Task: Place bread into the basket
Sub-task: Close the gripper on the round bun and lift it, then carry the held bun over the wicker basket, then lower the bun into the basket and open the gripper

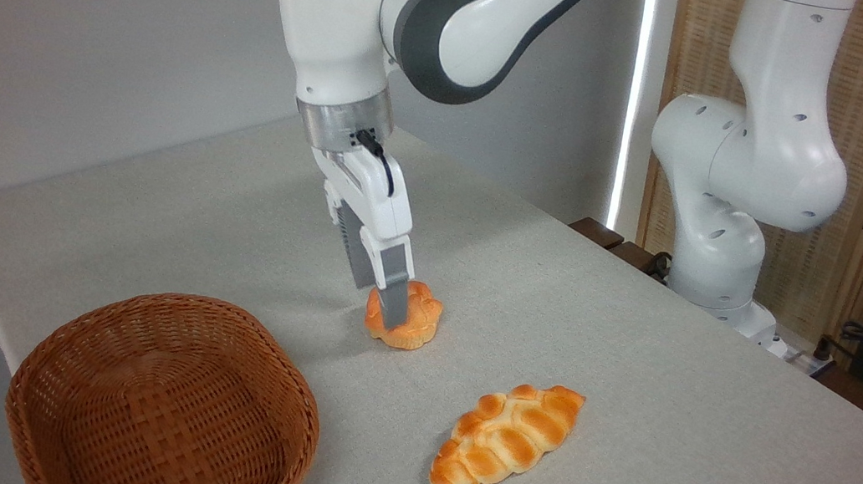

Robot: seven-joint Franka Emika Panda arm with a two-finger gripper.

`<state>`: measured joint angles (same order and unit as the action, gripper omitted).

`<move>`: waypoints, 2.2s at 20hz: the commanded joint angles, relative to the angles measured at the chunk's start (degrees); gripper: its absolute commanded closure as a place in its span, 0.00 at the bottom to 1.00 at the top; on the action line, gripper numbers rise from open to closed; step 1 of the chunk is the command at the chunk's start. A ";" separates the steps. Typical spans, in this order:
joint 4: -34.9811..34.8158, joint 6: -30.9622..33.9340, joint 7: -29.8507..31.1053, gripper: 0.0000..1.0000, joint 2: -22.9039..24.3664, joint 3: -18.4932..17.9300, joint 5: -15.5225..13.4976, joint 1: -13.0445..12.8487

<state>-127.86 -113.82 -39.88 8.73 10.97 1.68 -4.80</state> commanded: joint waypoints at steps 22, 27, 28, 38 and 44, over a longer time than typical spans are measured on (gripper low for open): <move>20.87 3.87 0.06 0.55 -4.76 -6.49 -3.08 0.14; 26.52 -4.62 -0.29 0.52 -11.01 -6.67 -2.38 0.14; 26.26 -7.26 -0.38 0.46 -11.71 -6.66 -2.38 0.14; 25.91 -15.54 0.24 0.00 -19.62 -2.54 6.85 0.14; 25.91 -16.26 0.41 0.00 -19.63 -2.53 6.23 0.14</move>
<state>-102.78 -129.59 -39.88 -10.80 8.45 7.43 -4.74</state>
